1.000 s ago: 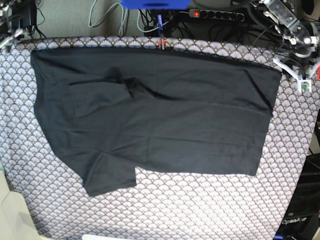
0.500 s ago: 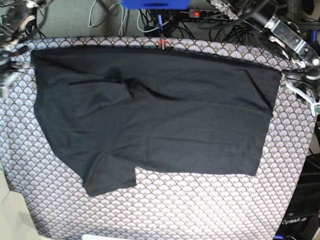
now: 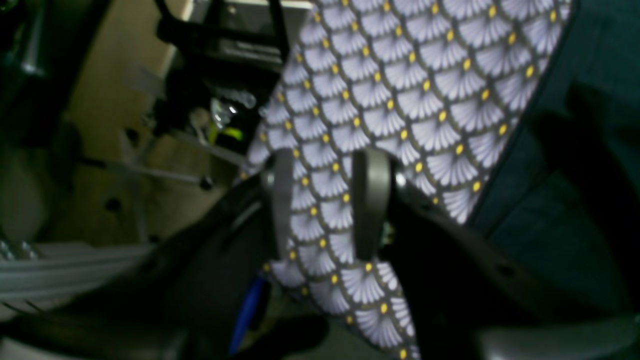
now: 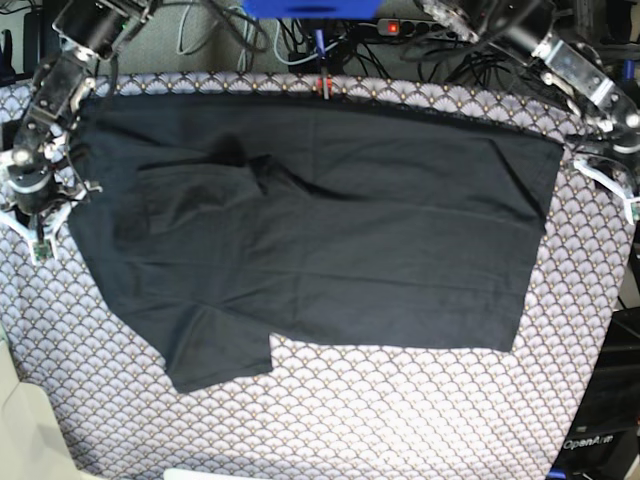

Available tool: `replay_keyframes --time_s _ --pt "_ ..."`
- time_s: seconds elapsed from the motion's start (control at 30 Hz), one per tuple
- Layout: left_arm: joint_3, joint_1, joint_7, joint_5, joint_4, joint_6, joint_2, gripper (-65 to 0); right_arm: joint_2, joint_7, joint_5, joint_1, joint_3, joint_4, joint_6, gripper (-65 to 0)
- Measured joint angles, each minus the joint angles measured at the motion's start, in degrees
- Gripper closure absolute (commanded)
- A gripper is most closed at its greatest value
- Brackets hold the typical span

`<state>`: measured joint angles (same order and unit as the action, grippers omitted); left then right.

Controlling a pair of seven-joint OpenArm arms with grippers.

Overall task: Fold the T-shirt properly
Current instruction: 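Move both grippers down to the shirt's opposite sleeve and hem edge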

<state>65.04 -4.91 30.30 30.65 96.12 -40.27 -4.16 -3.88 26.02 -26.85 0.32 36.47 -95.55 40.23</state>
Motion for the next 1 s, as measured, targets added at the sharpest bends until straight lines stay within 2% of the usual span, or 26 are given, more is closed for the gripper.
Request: replay_keyframes --time_s 0.13,0.33,0.53,0.7,0.8,0.9,1.0 --pt "-0.48 -1.25 -1.11 -1.16 -1.92 -0.17 0.24 -19.9 0.42 1.25 0.2 0.31 -0.33 0.61 0.04 -0.7" --pt "-3.96 -3.08 -1.14 -0.72 -7.74 0.0 3.3 -19.9 0.26 5.07 -1.51 0.28 -0.22 0.55 0.04 -0.3" --pt "-4.42 -4.79 -0.46 -0.7 -10.75 0.13 4.76 -19.9 0.85 5.35 -2.01 3.26 -0.09 2.82 0.02 -0.2" --pt "-4.39 -4.81 -0.39 -0.68 -10.75 -0.02 4.07 -19.9 1.11 5.31 -1.66 6.01 -0.31 8.52 0.04 -0.2" --pt "-4.35 -4.85 -0.28 -0.66 -10.73 0.0 4.02 -19.9 1.2 10.62 -2.54 7.76 -0.55 10.86 0.22 -0.7" --pt "-4.26 -4.94 -0.42 -0.52 -10.56 0.04 2.99 -19.9 0.74 12.66 -2.45 12.46 -1.4 10.67 0.02 -0.8" --pt "-2.58 -4.63 -0.28 -0.44 -9.46 -0.2 1.38 -19.9 0.72 14.51 -1.7 16.5 -5.18 10.36 0.02 -3.2"
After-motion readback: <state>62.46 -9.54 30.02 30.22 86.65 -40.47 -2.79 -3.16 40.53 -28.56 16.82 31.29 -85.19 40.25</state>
